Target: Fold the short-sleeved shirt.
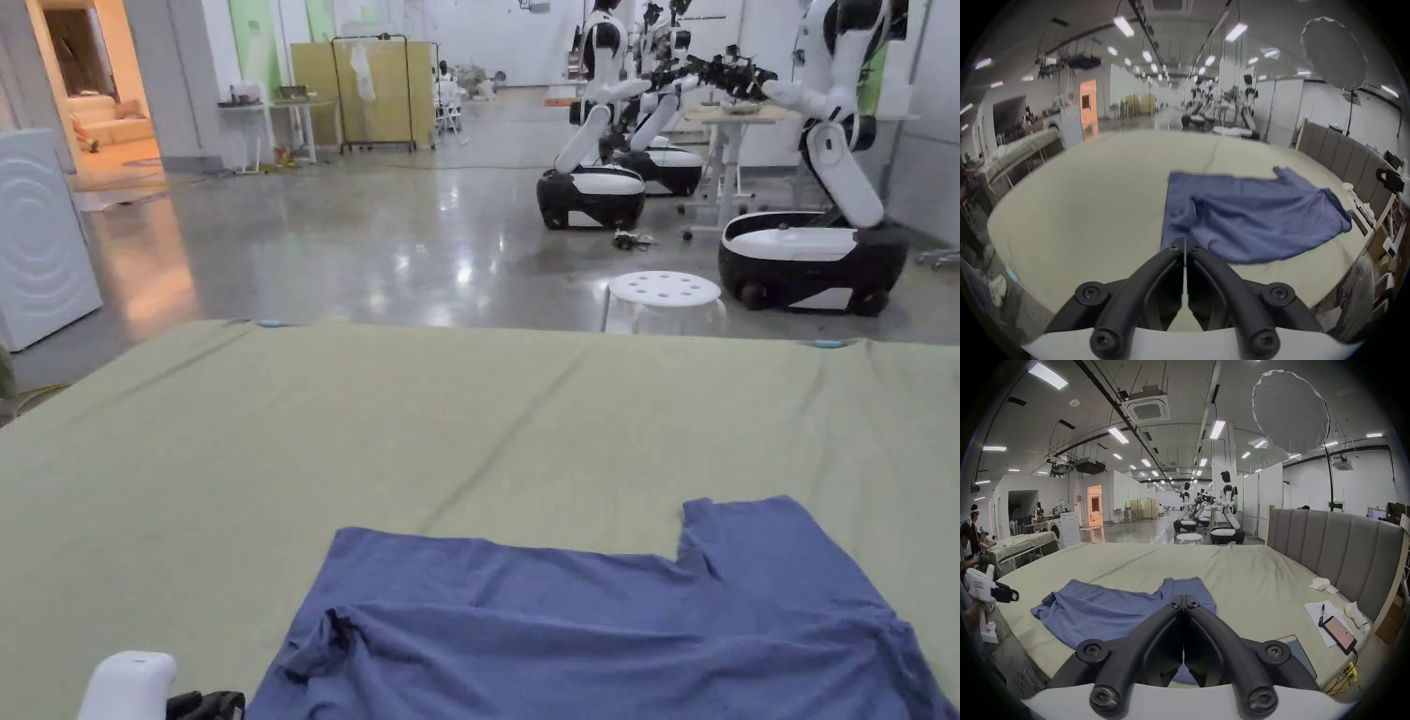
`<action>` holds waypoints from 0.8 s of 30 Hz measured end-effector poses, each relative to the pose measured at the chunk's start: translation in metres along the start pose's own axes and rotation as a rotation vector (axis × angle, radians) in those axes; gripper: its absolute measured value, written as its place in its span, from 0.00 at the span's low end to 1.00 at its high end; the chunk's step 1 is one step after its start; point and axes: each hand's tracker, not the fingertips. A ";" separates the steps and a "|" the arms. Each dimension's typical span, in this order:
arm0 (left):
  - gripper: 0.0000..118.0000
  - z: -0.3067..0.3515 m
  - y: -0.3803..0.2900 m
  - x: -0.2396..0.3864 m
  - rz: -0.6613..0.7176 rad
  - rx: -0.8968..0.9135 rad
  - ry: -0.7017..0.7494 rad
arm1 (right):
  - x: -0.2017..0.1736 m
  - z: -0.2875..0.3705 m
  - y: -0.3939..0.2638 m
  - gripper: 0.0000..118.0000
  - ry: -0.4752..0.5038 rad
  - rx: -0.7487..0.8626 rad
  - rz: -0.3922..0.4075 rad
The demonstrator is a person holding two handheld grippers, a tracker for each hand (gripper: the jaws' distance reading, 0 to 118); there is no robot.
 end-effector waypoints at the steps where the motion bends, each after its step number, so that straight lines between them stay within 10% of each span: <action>1: 0.09 -0.008 -0.002 0.000 0.018 -0.050 -0.007 | 0.000 0.000 0.000 0.02 -0.002 -0.004 -0.002; 4: 0.41 -0.033 -0.002 0.000 -0.035 -0.104 0.050 | 0.008 -0.002 -0.021 0.02 0.014 -0.036 0.009; 6: 0.98 -0.040 -0.001 0.002 -0.031 -0.114 0.066 | 0.008 -0.004 -0.032 0.03 0.018 -0.059 0.031; 9: 1.00 -0.044 0.010 0.002 -0.040 -0.083 0.137 | 0.009 -0.008 -0.037 0.03 0.027 -0.080 0.032; 16: 0.91 -0.092 0.006 0.019 -0.115 -0.261 0.098 | 0.007 -0.013 -0.045 0.03 0.040 -0.123 0.020; 17: 0.84 -0.088 0.005 0.024 -0.100 -0.226 0.109 | 0.008 -0.013 -0.046 0.03 0.039 -0.126 0.015; 20: 0.18 -0.079 0.011 0.039 -0.161 -0.132 0.049 | 0.007 -0.013 -0.047 0.03 0.037 -0.141 0.012; 24: 0.13 -0.095 0.010 0.050 -0.207 -0.211 0.058 | 0.013 -0.017 -0.049 0.03 0.050 -0.154 -0.022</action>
